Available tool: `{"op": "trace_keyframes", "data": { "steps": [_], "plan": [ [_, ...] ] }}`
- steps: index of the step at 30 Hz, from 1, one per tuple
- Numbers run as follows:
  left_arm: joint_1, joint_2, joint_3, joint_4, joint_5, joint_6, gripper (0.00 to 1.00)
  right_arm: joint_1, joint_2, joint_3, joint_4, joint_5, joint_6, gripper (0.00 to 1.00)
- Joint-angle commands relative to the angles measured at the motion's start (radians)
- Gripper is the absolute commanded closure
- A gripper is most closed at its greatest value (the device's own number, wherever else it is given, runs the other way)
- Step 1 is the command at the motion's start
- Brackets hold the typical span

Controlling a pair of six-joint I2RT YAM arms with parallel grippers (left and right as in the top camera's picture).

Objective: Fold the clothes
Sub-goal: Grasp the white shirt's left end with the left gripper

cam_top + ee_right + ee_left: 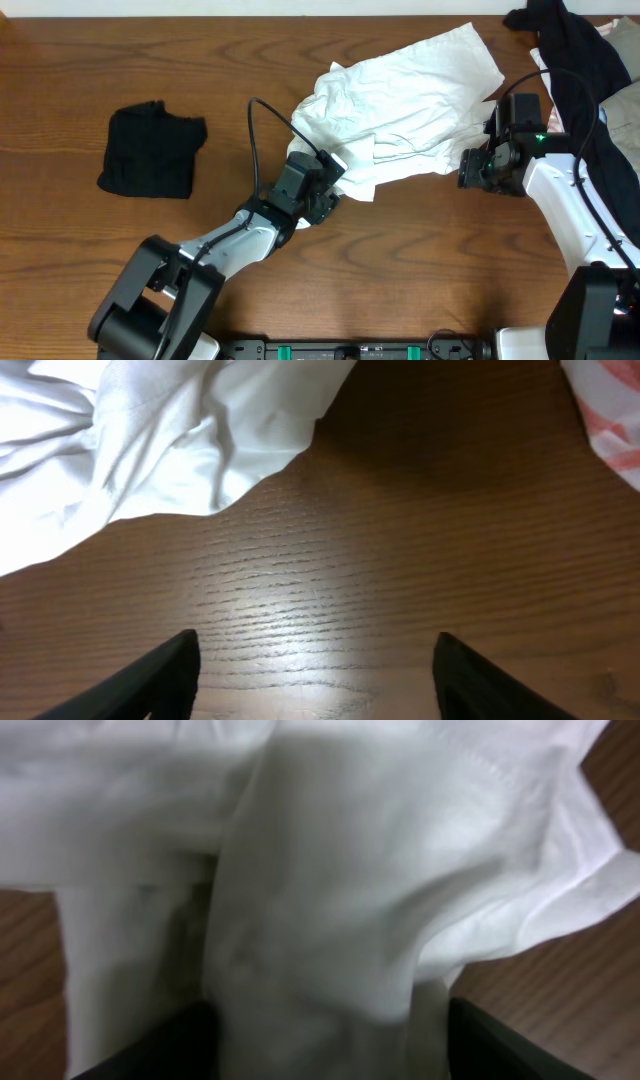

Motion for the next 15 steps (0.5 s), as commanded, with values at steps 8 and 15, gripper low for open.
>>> {"op": "trace_keyframes", "data": {
  "steps": [8,15],
  "plan": [
    [-0.001,-0.078,0.032,0.098,-0.016,0.02,0.51,-0.006,-0.007,0.006,0.002,-0.019,0.007,0.49],
    [-0.001,-0.17,0.032,0.034,-0.015,-0.004,0.81,-0.006,-0.007,0.006,0.005,-0.02,0.007,0.8]
  ]
}}
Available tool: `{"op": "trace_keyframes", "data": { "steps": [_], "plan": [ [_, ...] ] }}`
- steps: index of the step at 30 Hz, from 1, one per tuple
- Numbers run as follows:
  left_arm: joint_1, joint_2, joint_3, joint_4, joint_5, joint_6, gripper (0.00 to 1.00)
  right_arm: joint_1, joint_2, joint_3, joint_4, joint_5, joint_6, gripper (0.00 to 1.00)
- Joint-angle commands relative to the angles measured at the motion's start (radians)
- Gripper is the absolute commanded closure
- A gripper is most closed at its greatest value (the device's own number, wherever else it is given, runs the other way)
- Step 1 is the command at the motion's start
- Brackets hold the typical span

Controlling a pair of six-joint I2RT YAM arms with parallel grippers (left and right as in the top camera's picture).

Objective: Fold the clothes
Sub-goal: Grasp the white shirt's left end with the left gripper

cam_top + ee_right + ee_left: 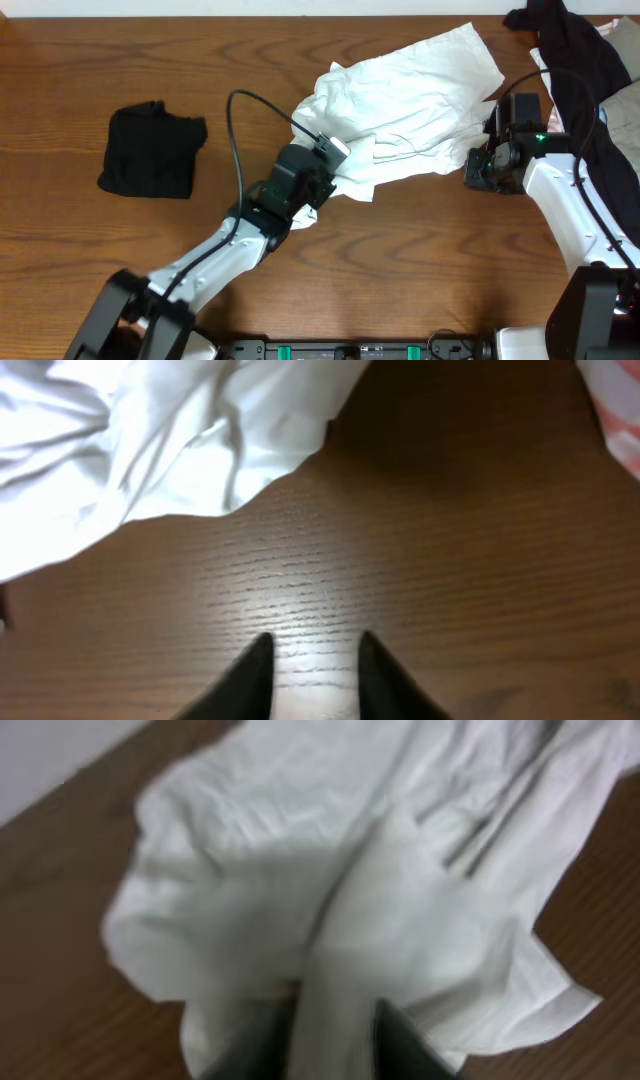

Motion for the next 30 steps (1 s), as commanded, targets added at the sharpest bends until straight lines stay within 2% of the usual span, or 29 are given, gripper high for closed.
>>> {"op": "trace_keyframes", "data": {
  "steps": [1,2,3,4,6,11,21,25,30],
  "plan": [
    [-0.001,-0.014,0.022,-0.042,-0.006,-0.024,0.81,-0.006,-0.007,0.006,0.0,-0.001,0.003,0.76],
    [-0.001,-0.013,0.022,-0.061,0.0,-0.037,0.67,-0.006,-0.007,0.006,0.0,-0.001,0.003,0.71],
    [-0.002,-0.011,0.022,-0.08,0.0,-0.053,0.4,-0.006,-0.007,0.006,0.0,-0.001,0.003,0.67],
    [-0.003,-0.008,0.022,-0.1,0.005,-0.06,0.34,-0.006,-0.007,0.006,-0.001,-0.001,0.003,0.67],
    [-0.003,-0.003,0.022,-0.14,0.021,-0.06,0.29,-0.006,-0.007,0.006,0.0,-0.001,0.003,0.66],
    [-0.003,0.024,0.021,-0.15,0.022,-0.059,0.25,-0.006,-0.007,0.006,0.001,-0.001,0.003,0.66],
    [-0.003,0.153,0.022,-0.068,0.022,-0.055,0.25,-0.006,-0.007,0.006,0.0,-0.004,0.003,0.65],
    [-0.003,0.167,0.022,-0.016,0.022,-0.056,0.41,-0.006,-0.007,0.006,-0.002,-0.004,0.003,0.67],
    [-0.003,0.167,0.022,-0.006,0.023,-0.056,0.64,-0.006,-0.007,0.006,-0.001,-0.004,0.003,0.8]
  ]
}}
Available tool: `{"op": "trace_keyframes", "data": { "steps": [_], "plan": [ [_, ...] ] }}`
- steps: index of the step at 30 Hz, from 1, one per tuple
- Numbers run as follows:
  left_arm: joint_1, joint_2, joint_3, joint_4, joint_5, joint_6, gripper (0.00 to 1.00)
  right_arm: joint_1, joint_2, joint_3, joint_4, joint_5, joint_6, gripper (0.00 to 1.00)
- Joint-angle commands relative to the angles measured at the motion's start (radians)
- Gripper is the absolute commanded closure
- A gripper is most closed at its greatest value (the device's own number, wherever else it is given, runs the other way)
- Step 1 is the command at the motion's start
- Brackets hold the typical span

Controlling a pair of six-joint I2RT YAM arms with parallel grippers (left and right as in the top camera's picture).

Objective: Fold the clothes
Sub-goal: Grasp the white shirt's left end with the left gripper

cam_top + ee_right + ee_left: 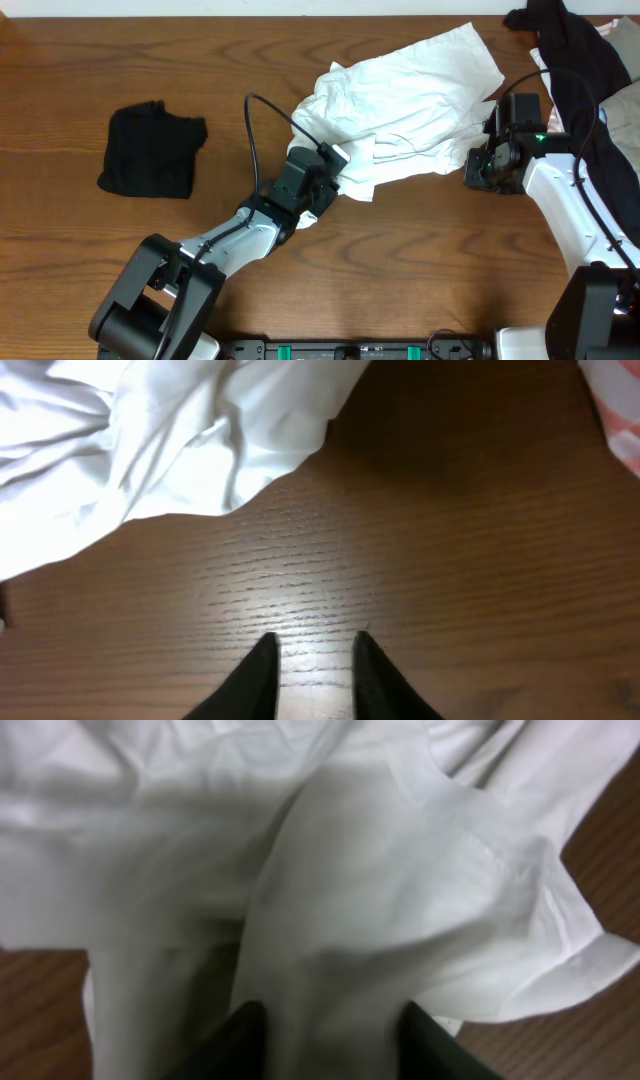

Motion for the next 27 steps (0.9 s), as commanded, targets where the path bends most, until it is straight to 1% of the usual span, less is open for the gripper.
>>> {"op": "trace_keyframes", "data": {
  "steps": [1,5,6,7,14,17,20,22,25,27],
  "plan": [
    [-0.003,0.006,0.012,-0.005,0.001,-0.002,0.67,-0.006,-0.007,0.006,-0.001,-0.004,0.004,0.82],
    [-0.003,0.006,0.012,-0.014,0.001,-0.002,0.81,-0.006,-0.007,0.006,-0.001,-0.004,0.004,0.87],
    [-0.003,0.006,0.012,-0.018,0.001,-0.002,0.89,-0.006,-0.007,0.006,-0.001,-0.004,0.004,0.87],
    [-0.003,0.006,0.012,-0.022,0.001,-0.002,0.94,-0.006,-0.007,0.006,-0.001,-0.004,0.004,0.88],
    [-0.003,-0.006,0.012,-0.028,0.001,-0.003,0.94,-0.006,-0.007,0.006,-0.001,-0.004,0.004,0.89],
    [-0.003,-0.076,0.013,-0.029,0.001,-0.012,0.94,-0.006,-0.007,0.006,0.0,-0.004,0.004,0.92],
    [0.001,-0.211,0.015,-0.032,0.0,-0.052,0.94,-0.006,-0.007,0.006,0.004,-0.003,0.003,0.95],
    [0.01,-0.303,0.015,-0.053,0.0,-0.051,0.94,-0.006,-0.007,0.006,0.016,-0.003,0.003,0.96],
    [0.041,-0.413,0.015,-0.122,0.0,-0.051,0.94,-0.006,-0.006,0.006,0.045,-0.011,-0.005,0.9],
    [0.071,-0.456,0.015,-0.19,0.0,-0.051,0.94,-0.005,-0.006,0.006,0.071,-0.053,-0.041,0.85]
  ]
}}
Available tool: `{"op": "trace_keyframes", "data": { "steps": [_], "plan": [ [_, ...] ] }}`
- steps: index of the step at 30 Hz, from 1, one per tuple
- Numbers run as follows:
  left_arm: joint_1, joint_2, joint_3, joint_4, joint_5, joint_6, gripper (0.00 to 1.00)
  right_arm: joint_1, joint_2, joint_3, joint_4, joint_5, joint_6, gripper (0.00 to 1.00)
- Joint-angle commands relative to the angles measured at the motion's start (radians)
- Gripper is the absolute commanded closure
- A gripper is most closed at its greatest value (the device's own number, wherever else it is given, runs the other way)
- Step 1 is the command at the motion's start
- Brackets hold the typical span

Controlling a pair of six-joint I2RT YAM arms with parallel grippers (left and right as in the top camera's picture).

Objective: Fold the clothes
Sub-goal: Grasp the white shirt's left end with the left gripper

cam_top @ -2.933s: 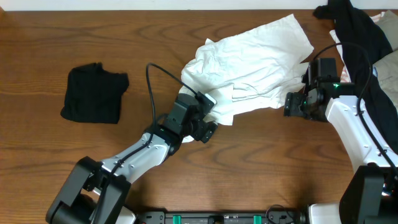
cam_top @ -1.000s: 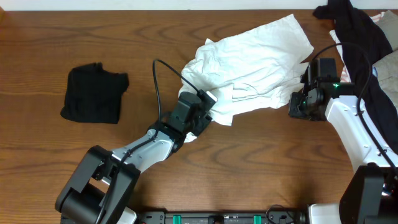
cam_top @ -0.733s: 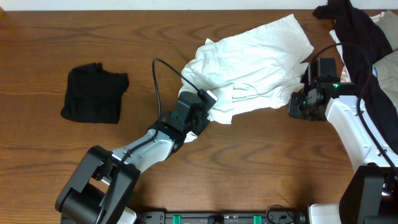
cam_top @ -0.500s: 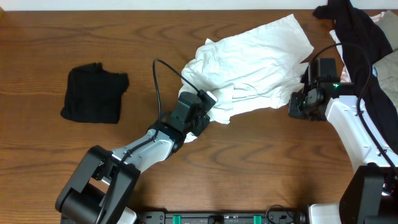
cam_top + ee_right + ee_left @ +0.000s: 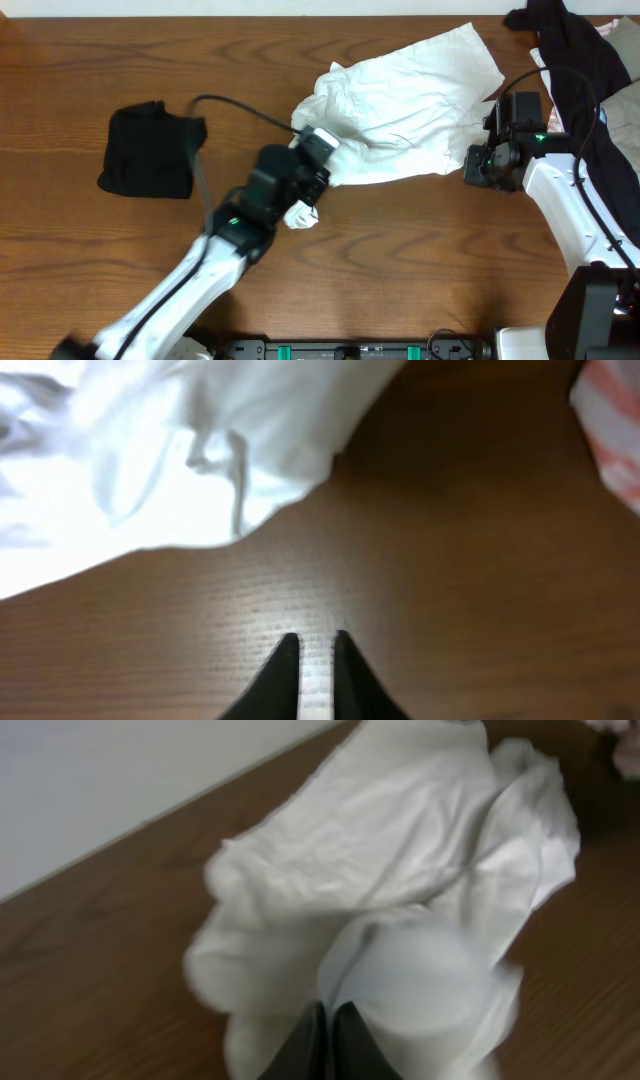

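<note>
A crumpled white garment [image 5: 405,110] lies at the table's back centre. My left gripper [image 5: 308,190] is at its near-left corner, shut on a fold of that white fabric [image 5: 400,990]; its dark fingertips [image 5: 305,1035] press together, and a bit of cloth hangs below them. The right gripper [image 5: 476,166] sits just off the garment's right edge, over bare wood. In the right wrist view it [image 5: 315,650] is shut, holding nothing, and the garment's edge [image 5: 180,460] lies ahead to the left.
A folded black cloth [image 5: 150,152] lies at the left. A heap of dark and striped clothes [image 5: 585,70] fills the back right corner; a pink striped piece [image 5: 612,440] shows near the right gripper. The wooden table [image 5: 420,260] stretches to the front.
The left jaws, partly apart around white fabric before, are now together on it; the gripper sits higher and further left, and the garment's near flap is drawn in. The right fingers stand closer together.
At first the left gripper was pushed into the garment's near corner and the right fingers stood wide open over bare wood. Half a second later both pairs had narrowed. Now the left gripper holds the fabric raised, and the right is shut, empty.
</note>
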Motion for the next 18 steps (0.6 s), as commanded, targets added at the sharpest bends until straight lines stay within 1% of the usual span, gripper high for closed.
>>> {"op": "trace_keyframes", "data": {
  "steps": [1,2,4,9,11,13,16,18],
  "plan": [
    [0.051,-0.051,0.007,-0.08,-0.005,-0.016,0.94,-0.005,-0.005,0.006,0.028,-0.067,-0.054,0.82],
    [0.062,-0.056,0.006,-0.106,-0.005,-0.016,0.94,-0.004,-0.002,0.006,0.042,-0.092,-0.07,0.79],
    [0.08,-0.058,0.006,-0.145,-0.005,-0.016,0.94,-0.004,0.009,0.006,0.073,-0.14,-0.103,0.75],
    [0.092,-0.058,0.006,-0.155,-0.021,-0.016,0.94,-0.004,0.065,0.006,0.157,-0.162,-0.136,0.6],
    [0.096,-0.058,0.007,-0.151,-0.084,-0.016,0.94,-0.004,0.107,0.006,0.2,-0.194,-0.174,0.57],
    [0.106,-0.061,0.007,-0.151,-0.143,-0.016,0.94,-0.004,0.147,0.006,0.233,-0.198,-0.18,0.51],
    [0.143,-0.069,0.007,-0.151,-0.178,-0.016,0.94,-0.004,0.215,0.006,0.292,-0.19,-0.187,0.37],
    [0.174,-0.074,0.007,-0.151,-0.178,-0.016,0.94,-0.004,0.247,0.006,0.333,-0.191,-0.186,0.36]
  ]
}}
